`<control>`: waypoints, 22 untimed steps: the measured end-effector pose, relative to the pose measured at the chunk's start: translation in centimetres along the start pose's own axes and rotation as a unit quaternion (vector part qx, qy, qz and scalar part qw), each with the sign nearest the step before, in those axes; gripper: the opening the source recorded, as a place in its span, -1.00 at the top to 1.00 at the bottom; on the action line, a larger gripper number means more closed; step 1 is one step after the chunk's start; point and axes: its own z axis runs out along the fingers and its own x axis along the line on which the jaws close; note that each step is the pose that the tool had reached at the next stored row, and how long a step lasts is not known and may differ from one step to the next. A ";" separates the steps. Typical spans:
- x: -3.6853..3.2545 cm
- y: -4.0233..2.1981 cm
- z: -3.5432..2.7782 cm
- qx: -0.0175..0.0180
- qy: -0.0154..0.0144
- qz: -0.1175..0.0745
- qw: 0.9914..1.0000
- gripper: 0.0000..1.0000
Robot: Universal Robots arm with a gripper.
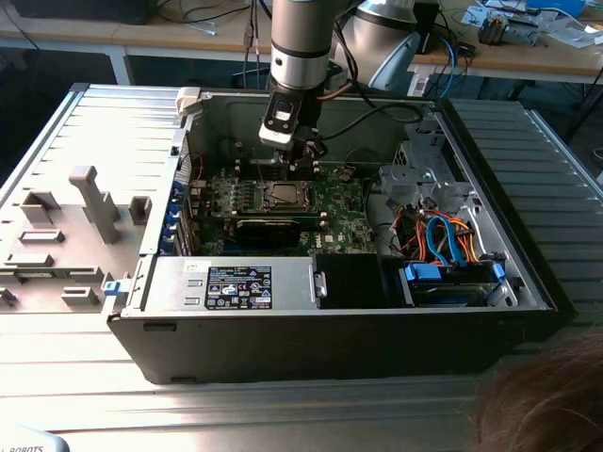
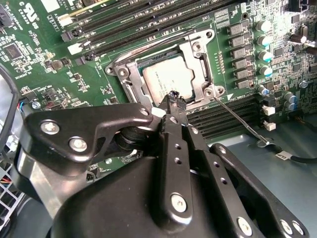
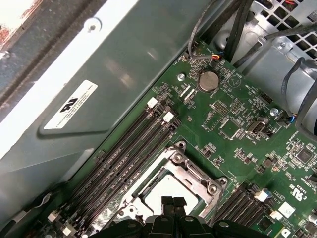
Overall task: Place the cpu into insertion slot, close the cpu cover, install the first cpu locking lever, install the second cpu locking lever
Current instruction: 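Install the first cpu locking lever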
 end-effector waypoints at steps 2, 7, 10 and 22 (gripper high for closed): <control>0.00 0.00 0.00 0.000 0.000 -0.003 1.000 0.79; 0.00 0.00 0.00 0.000 0.000 -0.010 1.000 0.79; 0.00 0.00 0.00 0.000 0.000 -0.015 1.000 0.79; 0.00 0.00 0.00 0.001 0.000 -0.038 0.999 0.79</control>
